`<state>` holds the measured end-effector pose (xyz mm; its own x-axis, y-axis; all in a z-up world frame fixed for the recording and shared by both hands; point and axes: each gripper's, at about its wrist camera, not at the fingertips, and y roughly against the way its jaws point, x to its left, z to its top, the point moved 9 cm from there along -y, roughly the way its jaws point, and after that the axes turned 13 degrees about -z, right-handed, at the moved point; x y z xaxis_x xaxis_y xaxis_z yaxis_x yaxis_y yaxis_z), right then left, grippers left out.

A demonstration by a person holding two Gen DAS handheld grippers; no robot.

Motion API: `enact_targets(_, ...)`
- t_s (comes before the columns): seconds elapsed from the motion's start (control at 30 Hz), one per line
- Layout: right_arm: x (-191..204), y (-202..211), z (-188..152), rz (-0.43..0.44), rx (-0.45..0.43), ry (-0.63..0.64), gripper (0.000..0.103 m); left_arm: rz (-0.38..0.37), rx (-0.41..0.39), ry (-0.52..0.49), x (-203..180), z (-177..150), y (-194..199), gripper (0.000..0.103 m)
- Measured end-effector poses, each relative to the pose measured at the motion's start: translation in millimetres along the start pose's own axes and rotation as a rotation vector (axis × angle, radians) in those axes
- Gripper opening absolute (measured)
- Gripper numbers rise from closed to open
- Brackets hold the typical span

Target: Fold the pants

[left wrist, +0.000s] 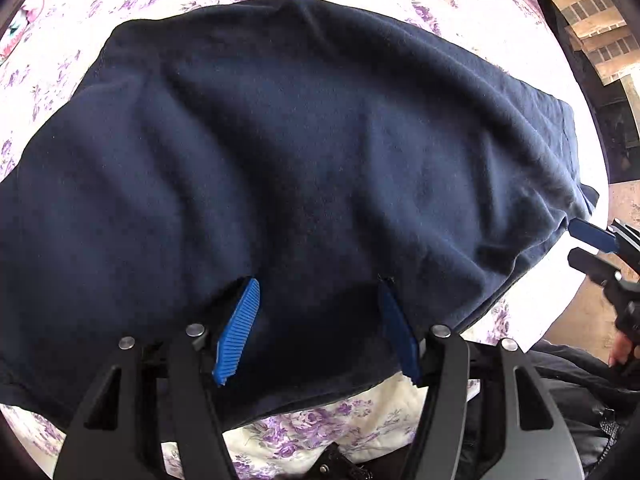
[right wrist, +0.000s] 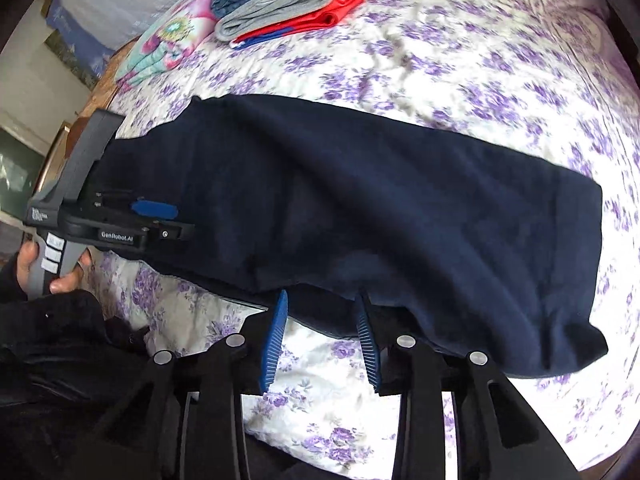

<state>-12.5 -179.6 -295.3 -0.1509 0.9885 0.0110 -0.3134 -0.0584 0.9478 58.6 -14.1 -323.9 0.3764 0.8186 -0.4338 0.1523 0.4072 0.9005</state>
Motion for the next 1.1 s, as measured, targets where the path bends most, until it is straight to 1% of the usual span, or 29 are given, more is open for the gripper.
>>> enact_targets(0.07,7.7,0.3,0.9,-0.028,-0.025,0.092,0.041,0.003,0.002,-0.004,1.3,-1.7,-1.2,0.061)
enact_targets(0.2,20.8,-6.1,6.1,-0.036,-0.041,0.264,0.043,-0.004,0.003,-0.001,4.8,-4.8,0.3,0.062)
enact_targets(0.23,23.6,-12.6,7.1,-0.051,-0.037,0.314,0.043,-0.005,0.003,-0.002,6.1,-5.6,0.2,0.062)
enact_targets(0.27,25.5,-20.2,7.0,-0.080,-0.030,0.362,0.043,-0.006,0.005,-0.003,-0.9,3.0,-7.6,0.063)
enact_targets(0.3,26.9,-27.8,5.4,-0.099,-0.022,0.411,0.043,-0.007,0.006,-0.004,-0.4,2.9,-7.8,0.063)
enact_targets(0.33,29.0,-34.5,2.4,-0.098,-0.010,0.449,0.040,-0.008,0.007,-0.007,-0.2,1.7,-8.6,0.063)
enact_targets(0.37,28.4,-41.2,-2.0,-0.096,0.015,0.472,0.012,-0.008,0.009,-0.010,-1.8,2.4,-10.1,0.063)
enact_targets(0.4,25.4,-45.9,-6.6,-0.088,0.045,0.476,0.004,-0.009,0.013,-0.013,-2.6,2.7,-10.9,0.063)
enact_targets(0.53,14.4,-31.3,-17.4,0.059,0.093,0.375,0.004,-0.003,0.042,-0.027,-4.6,-2.0,-14.5,0.064)
enact_targets(0.6,9.9,-35.7,-26.1,0.062,0.106,0.341,0.004,-0.005,0.063,-0.039,-4.8,-6.5,-19.0,0.068)
enact_targets(0.63,8.8,-42.9,-29.3,0.053,0.110,0.319,0.004,-0.003,0.072,-0.050,-6.7,-7.4,-22.2,0.073)
enact_targets(0.67,8.3,-49.7,-30.7,0.045,0.109,0.295,0.004,-0.002,0.082,-0.063,-9.8,-7.7,-26.2,0.081)
enact_targets(0.73,7.5,-53.4,-27.2,0.039,0.098,0.244,0.005,0.032,0.114,-0.100,-16.0,-8.0,-32.9,0.085)
enact_targets(0.77,7.0,-51.1,-25.7,0.036,0.105,0.231,0.006,0.053,0.125,-0.115,-18.1,-7.7,-34.0,0.085)
enact_targets(0.8,5.5,-46.7,-24.7,0.035,0.107,0.219,0.007,0.057,0.130,-0.123,-20.4,-6.8,-32.7,0.084)
enact_targets(0.83,2.2,-38.7,-22.9,0.027,0.097,0.202,0.016,0.042,0.133,-0.124,-23.8,-5.8,-30.1,0.078)
enact_targets(0.87,-2.9,-26.1,-21.2,0.015,0.069,0.178,0.037,0.016,0.138,-0.125,-29.3,-4.5,-26.2,0.069)
enact_targets(0.9,-8.4,-11.0,-19.3,0.015,0.031,0.151,0.046,-0.004,0.139,-0.135,-36.8,-1.6,-21.2,0.067)
enact_targets(0.93,-15.5,5.6,-18.0,0.025,-0.009,0.114,0.054,-0.005,0.129,-0.157,-44.3,2.5,-15.9,0.067)
enact_targets(1.0,-40.0,32.5,-19.0,0.045,-0.058,-0.005,0.062,-0.010,0.112,-0.209,-62.8,11.8,-9.7,0.067)
enact_targets(1.03,-57.8,41.5,-22.1,0.049,-0.073,-0.089,0.068,-0.026,0.112,-0.231,-73.9,16.3,-10.3,0.067)
enact_targets(1.1,-96.8,47.9,-34.1,0.070,-0.064,-0.277,0.069,-0.045,0.117,-0.271,-93.4,24.6,-19.3,0.067)
